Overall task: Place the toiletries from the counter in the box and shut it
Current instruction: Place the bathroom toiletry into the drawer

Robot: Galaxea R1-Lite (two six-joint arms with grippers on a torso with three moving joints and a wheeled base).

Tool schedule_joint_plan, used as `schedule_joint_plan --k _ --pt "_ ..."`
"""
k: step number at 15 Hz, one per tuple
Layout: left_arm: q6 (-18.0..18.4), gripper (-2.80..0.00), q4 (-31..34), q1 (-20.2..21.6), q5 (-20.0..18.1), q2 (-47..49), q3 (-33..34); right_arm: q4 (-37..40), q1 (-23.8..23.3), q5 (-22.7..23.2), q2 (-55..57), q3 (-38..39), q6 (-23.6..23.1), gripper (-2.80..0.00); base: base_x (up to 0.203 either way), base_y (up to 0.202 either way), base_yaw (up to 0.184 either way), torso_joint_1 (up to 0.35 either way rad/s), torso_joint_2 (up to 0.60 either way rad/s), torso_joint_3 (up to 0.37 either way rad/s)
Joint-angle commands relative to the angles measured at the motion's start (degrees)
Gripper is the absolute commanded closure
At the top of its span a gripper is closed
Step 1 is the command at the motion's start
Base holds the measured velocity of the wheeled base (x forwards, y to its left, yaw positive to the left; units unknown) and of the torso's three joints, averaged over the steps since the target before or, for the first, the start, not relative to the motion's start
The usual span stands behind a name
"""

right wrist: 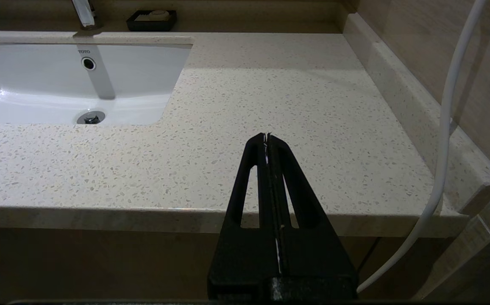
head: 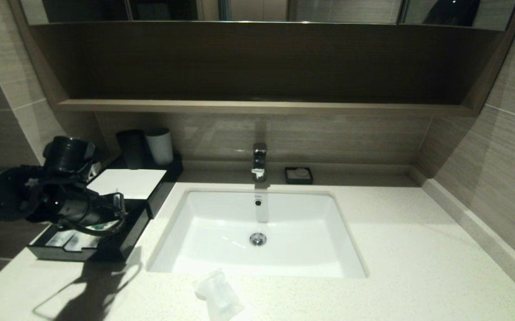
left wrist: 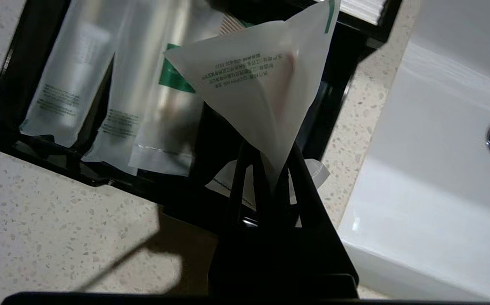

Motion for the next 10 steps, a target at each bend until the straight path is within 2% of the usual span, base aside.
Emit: schedule_joint_plan --k 1,6,10 --pt "0.2 0.0 0.0 2.5 0.1 2.4 -1.3 0.0 0.0 0.0 0.0 0.1 0.0 0.0 0.0 0.0 0.0 0.0 0.0 0.0" --pt "0.3 0.0 0.0 5.4 0.0 5.6 -3.7 0.0 0.0 0.0 0.0 0.1 0.0 0.0 0.0 0.0 0.0 0.0 0.0 0.0" --pt "-0.2 0.0 0.4 5.6 -0.1 6.9 -4.8 0.0 0.0 0.0 0.0 0.1 0.0 0.0 0.0 0.0 0.0 0.0 0.0 0.0"
